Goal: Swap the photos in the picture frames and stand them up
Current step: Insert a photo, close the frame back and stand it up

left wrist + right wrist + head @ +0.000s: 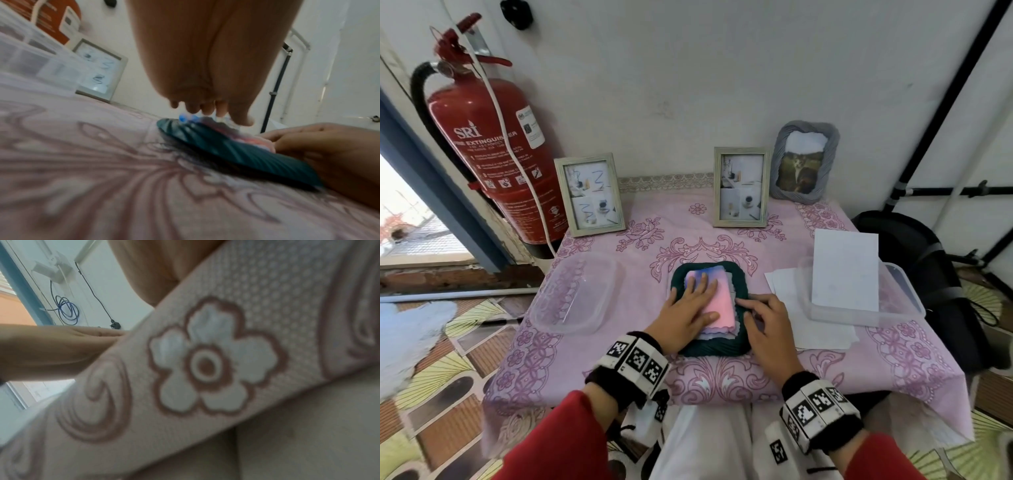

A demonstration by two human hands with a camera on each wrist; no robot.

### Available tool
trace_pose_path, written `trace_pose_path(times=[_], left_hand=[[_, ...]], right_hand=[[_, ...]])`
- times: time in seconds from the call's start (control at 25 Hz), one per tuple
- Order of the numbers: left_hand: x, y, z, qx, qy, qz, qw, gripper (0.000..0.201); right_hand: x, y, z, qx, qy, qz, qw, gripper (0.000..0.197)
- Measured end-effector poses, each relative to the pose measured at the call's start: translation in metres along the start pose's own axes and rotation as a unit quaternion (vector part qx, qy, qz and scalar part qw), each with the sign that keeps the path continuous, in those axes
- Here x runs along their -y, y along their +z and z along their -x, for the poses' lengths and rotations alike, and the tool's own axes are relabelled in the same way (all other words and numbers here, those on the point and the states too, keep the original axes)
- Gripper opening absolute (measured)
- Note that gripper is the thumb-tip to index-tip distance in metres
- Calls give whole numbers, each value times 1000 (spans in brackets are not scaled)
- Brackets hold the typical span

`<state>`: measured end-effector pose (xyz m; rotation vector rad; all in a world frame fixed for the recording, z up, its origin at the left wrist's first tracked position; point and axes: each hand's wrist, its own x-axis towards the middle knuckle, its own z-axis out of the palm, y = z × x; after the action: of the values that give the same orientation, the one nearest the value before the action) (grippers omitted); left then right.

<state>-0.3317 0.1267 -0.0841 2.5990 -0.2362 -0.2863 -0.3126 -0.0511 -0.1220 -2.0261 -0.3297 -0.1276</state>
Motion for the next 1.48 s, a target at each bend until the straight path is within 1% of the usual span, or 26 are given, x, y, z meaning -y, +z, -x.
trace_pose_path(times=[0.08,0.12,0.16,0.2,0.24,0.28,0.32,0.36,0.4,0.44,0.48,0.52,0.56,0.6,0.72,0.76,0.8,0.92,1.0,1.04,1.16,1.28,1.36,1.48], left_hand=[[7,-11,3,-66,21,36,997,78],[12,-17,4,-74,11,26,997,90],[19,-23,5,-59,-9,4,998,102],[25,-28,6,-29,-30,-25,999,113],[30,-32,7,4,-44,-57,997,120],[33,-34,7,31,-48,-85,995,122],[35,-34,7,47,-48,-108,992,123],[36,-34,6,57,-47,-121,990,123],[37,-34,5,67,-49,-124,989,124],[38,-33,5,75,-52,-120,989,124],[39,-33,5,79,-55,-110,989,125],[41,-32,5,79,-57,-97,991,124],[42,-32,6,75,-57,-84,992,124],[43,-31,7,70,-54,-72,993,123],[48,-30,10,75,-47,-64,994,122],[48,-31,10,83,-45,-69,993,122],[49,-31,9,89,-44,-75,992,123],[48,-32,8,96,-49,-90,990,123],[47,-33,7,101,-57,-108,987,124],[46,-33,6,106,-60,-121,985,124],[45,-36,3,115,-64,-157,979,127],[43,-38,3,121,-64,-168,976,127],[44,-37,4,124,-65,-160,977,126],[45,-37,5,123,-66,-147,979,125]], right_hand=[[9,-7,-9,24,56,-35,998,25],[14,-10,-16,44,85,-37,995,26],[19,-13,-23,61,101,-24,993,26],[25,-16,-30,68,94,-4,993,25],[31,-17,-36,64,65,17,996,22],[39,-17,-41,64,21,39,997,20],[47,-15,-45,80,-26,63,994,19],[53,-11,-48,115,-67,94,987,23],[57,-6,-52,165,-98,139,972,32],[59,0,-55,222,-118,198,947,46],[58,6,-58,276,-126,260,917,61],[55,11,-61,316,-126,310,888,73],[52,14,-65,337,-124,339,869,77],[49,15,-68,340,-127,351,863,74],[44,19,-84,309,-161,339,874,40],[45,20,-88,301,-169,333,878,31],[46,23,-92,297,-174,332,878,26],[52,32,-89,315,-196,341,864,20],[53,35,-75,335,-237,341,846,15],[52,32,-65,343,-257,329,842,12],[48,11,-41,367,-288,295,834,14],[39,-12,-38,363,-323,342,805,16],[35,-18,-49,362,-301,394,789,19],[38,-9,-79,316,-243,449,799,19]])
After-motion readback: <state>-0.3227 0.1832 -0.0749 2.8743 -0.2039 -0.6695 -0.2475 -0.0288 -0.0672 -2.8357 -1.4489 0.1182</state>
